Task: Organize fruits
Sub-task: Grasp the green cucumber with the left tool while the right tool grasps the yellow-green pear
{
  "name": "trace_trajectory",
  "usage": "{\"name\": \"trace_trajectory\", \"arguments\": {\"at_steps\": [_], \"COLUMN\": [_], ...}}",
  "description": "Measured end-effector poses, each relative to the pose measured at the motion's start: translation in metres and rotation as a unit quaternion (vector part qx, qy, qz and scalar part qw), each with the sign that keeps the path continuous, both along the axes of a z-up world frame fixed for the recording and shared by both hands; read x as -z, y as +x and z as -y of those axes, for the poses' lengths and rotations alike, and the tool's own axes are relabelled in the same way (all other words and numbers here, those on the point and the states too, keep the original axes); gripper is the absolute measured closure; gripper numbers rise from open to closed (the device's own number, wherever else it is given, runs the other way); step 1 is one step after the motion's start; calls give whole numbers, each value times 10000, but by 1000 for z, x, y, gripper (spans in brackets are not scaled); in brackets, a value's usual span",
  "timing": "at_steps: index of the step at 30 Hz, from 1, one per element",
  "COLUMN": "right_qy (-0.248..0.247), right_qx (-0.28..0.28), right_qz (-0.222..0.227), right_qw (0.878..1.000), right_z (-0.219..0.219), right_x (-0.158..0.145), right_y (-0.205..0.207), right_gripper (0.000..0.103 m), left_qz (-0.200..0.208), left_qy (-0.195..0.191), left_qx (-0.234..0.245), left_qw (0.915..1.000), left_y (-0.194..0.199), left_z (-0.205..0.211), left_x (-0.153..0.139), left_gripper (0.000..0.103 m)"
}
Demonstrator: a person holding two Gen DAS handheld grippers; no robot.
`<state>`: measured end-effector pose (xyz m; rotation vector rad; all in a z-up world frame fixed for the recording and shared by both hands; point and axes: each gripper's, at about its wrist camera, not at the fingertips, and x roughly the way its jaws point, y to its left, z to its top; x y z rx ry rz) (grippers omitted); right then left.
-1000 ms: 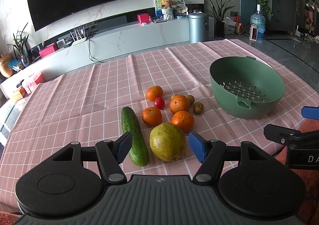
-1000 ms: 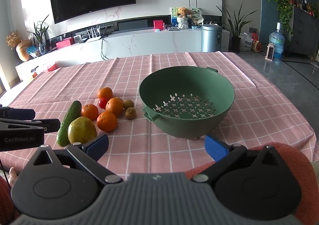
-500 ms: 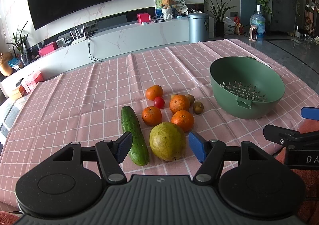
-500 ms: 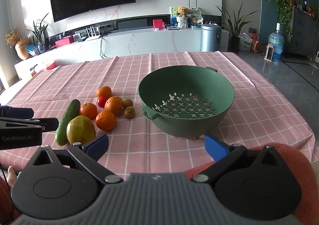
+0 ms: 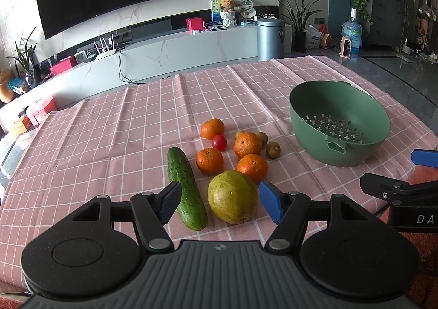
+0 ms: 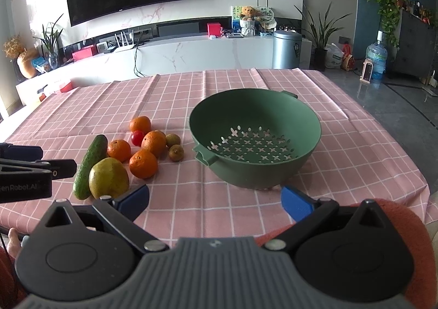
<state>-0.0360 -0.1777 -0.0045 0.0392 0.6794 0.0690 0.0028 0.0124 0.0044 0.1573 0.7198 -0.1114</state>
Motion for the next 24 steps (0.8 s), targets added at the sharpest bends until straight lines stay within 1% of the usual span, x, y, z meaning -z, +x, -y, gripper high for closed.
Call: {"name": "trace_trajectory", "arguments": {"at_steps": [4,6,8,10,12,14,16,18,20,24], "right_qy": [287,487,560,602,593,620,697,761,846,910], "right_qx": [-91,-284,-483,-644,-778,-888,-995,-1069,-1142,-1203], "right_qz": [120,38,-112,-177,-244,-344,-493,-622,-756,-954], "right_qw": [9995,9984,9972,9959,9949,9935,9914,9894,9870,9839], "right_z": [-10,-18,-30,-42,-55,-65,-74,-82,-89,-101], "right_x": [-2,-2,-1,1,5,10,16,21,26,36], "right_y": [7,15,25,34,42,50,59,67,75,87], "right_gripper": [5,5,6,15,21,33,37,37,37,37], "left_qz": [-146,-245,-319,-399,-485,-549,-650,-783,-935,-1275], "left_qy": [-245,-388,-451,-558,-696,-785,-800,-737,-708,-829], "left_qx": [-176,-160,-204,-233,-313,-416,-498,-520,-573,-690], "left_qw": [9994,9988,9983,9974,9959,9945,9934,9928,9914,9860], "left_y": [11,16,21,28,35,45,53,62,70,85], "left_z": [-16,-22,-26,-32,-41,-49,-54,-57,-60,-66], "left_x": [-3,-3,-3,-3,-3,-1,4,10,17,31], "left_gripper": [26,27,31,32,36,41,45,45,49,50]}}
